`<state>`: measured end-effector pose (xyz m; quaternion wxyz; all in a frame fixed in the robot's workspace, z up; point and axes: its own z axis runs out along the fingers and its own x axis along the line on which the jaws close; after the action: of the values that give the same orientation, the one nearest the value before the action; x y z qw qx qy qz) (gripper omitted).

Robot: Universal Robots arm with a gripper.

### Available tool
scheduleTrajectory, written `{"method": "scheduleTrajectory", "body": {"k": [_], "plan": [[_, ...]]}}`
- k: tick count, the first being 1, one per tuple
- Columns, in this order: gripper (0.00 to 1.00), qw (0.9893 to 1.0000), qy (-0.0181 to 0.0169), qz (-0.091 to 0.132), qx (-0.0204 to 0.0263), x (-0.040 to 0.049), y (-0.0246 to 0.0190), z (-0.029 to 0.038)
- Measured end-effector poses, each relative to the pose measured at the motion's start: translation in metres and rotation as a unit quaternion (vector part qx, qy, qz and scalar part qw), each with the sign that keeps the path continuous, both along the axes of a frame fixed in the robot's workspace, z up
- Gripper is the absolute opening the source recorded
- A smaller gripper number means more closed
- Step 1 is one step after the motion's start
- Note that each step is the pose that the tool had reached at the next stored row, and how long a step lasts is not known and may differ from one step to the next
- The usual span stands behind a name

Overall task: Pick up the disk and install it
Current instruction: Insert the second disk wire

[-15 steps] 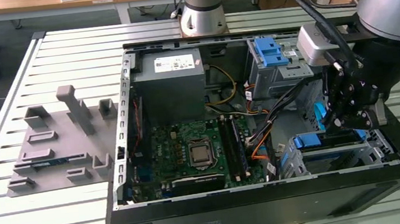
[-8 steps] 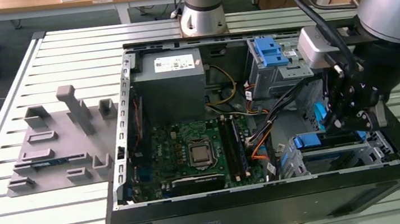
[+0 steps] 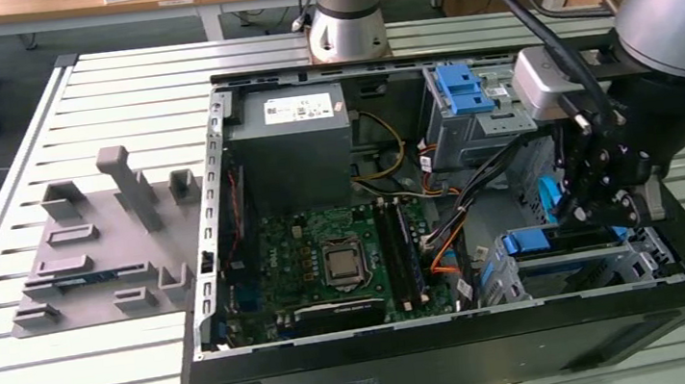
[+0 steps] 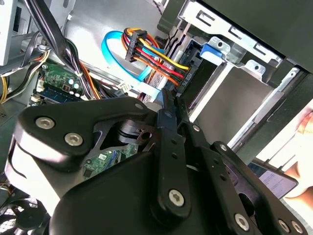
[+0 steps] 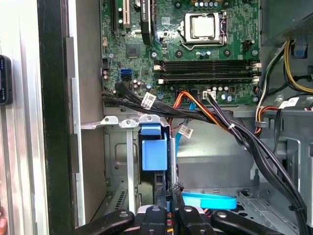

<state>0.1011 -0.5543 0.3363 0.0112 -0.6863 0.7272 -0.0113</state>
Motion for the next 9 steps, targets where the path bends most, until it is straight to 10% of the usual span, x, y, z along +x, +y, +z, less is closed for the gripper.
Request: {"method": "scheduleTrajectory", "body": {"k": [9], "plan": [[0.16,1.0,0.0001,-0.004,0.0028,0.0009,-0.0024,-0.0007]]}}
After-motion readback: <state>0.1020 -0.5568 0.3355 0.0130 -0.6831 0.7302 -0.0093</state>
